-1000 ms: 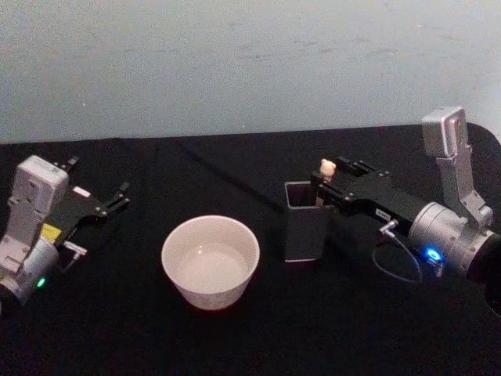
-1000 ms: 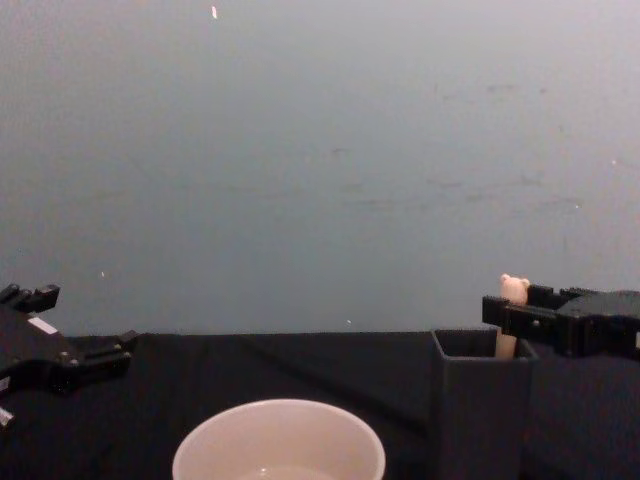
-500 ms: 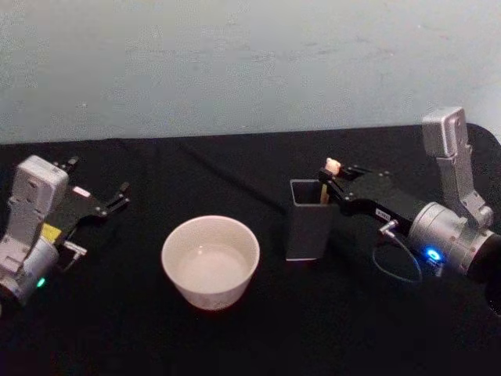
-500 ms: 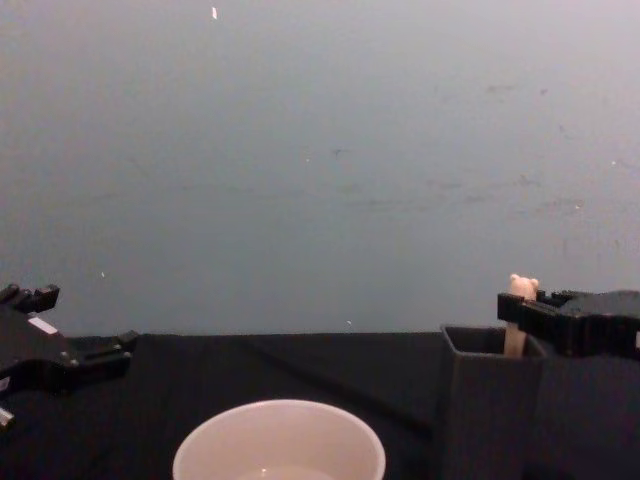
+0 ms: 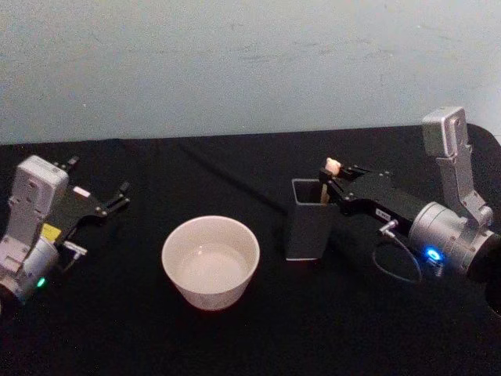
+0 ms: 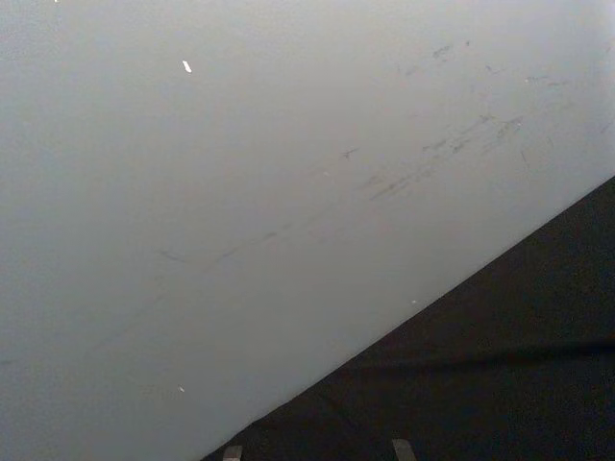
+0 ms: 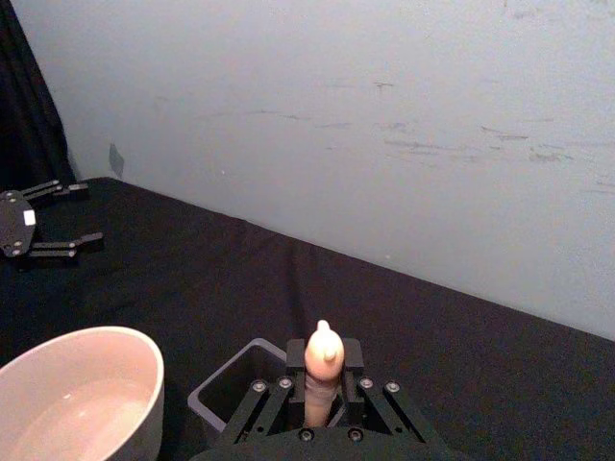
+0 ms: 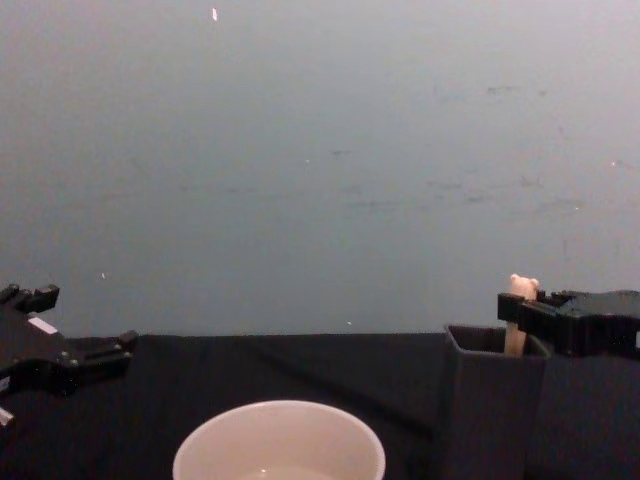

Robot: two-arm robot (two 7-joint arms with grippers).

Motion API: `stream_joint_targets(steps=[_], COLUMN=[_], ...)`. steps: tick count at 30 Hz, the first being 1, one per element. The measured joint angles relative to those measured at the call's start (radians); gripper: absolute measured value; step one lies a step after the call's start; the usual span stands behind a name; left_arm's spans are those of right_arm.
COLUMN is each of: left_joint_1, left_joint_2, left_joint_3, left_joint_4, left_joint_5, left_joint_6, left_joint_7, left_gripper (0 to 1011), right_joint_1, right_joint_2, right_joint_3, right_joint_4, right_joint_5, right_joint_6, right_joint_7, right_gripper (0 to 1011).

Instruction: Pick up the stirring spoon with one hand, stir inside the cup, then place it back in its original position.

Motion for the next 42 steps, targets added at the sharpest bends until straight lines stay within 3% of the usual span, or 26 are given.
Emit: stream_joint_targets(steps=[11, 21, 42], left_joint_1=[0.0, 0.0, 0.0], left_joint_2=[0.0, 0.0, 0.0], left_joint_3=[0.0, 0.0, 0.0], left_joint_4=[0.0, 0.0, 0.0], left_joint_5=[0.0, 0.0, 0.0], left_joint_6=[0.0, 0.0, 0.0], left_joint_7=[0.0, 0.0, 0.0], left_gripper=[1001, 1001, 1001], right_joint_1=[0.001, 0.0, 0.014], right_joint_2=[0.006, 0.022, 0.043], right_joint_3=[0.002, 0.008, 0.036], right_joint_4=[-0.007, -0.044, -0.105], right_joint_5=[0.013, 0.069, 0.154], right_joint_6=[0.023, 0.068, 0.061], right_joint_7=[0.019, 0.034, 0.002], right_gripper=[212, 211, 212])
